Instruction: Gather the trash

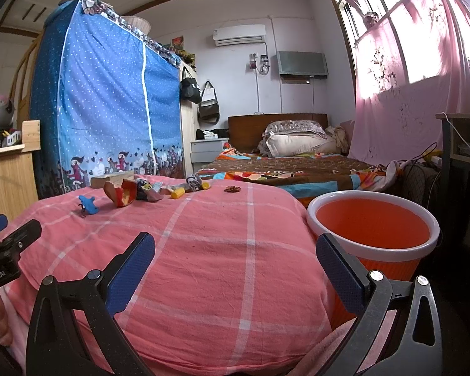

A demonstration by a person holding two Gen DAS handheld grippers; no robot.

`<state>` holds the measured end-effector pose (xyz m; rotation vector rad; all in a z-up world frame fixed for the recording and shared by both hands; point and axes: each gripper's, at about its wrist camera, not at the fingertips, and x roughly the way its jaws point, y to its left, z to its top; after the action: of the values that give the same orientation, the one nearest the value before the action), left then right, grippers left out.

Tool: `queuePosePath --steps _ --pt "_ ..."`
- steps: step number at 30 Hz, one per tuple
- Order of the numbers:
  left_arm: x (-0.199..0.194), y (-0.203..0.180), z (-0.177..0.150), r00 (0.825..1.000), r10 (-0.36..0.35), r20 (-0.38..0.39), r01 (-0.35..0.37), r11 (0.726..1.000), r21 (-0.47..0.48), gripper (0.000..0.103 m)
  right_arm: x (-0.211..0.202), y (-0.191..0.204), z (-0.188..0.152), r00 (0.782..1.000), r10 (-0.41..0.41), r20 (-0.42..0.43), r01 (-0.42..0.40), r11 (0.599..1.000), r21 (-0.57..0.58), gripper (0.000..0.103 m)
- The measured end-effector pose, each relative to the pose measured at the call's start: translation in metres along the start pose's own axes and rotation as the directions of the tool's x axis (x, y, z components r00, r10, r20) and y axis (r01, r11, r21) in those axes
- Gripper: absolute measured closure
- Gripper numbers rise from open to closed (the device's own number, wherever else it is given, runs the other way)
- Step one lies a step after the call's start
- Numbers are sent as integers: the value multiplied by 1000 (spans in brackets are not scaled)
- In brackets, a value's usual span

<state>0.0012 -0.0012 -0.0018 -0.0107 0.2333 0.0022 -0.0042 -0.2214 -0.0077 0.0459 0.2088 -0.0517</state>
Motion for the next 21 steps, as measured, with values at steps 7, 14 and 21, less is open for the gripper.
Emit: queuePosePath --steps 7,14,21 --pt "0 0 0 1000 1 1 -1 1000 0 0 0 0 0 1000 1 -1 -1 1000 1 0" --pt "0 0 0 1000 1 1 -1 1000 1 0 0 -1 0 1000 1 -2 -1 1000 2 0" --pt "0 0 0 1000 0 1 0 1000 1 0 4 1 -6 1000 1 -2 -1 1000 5 0"
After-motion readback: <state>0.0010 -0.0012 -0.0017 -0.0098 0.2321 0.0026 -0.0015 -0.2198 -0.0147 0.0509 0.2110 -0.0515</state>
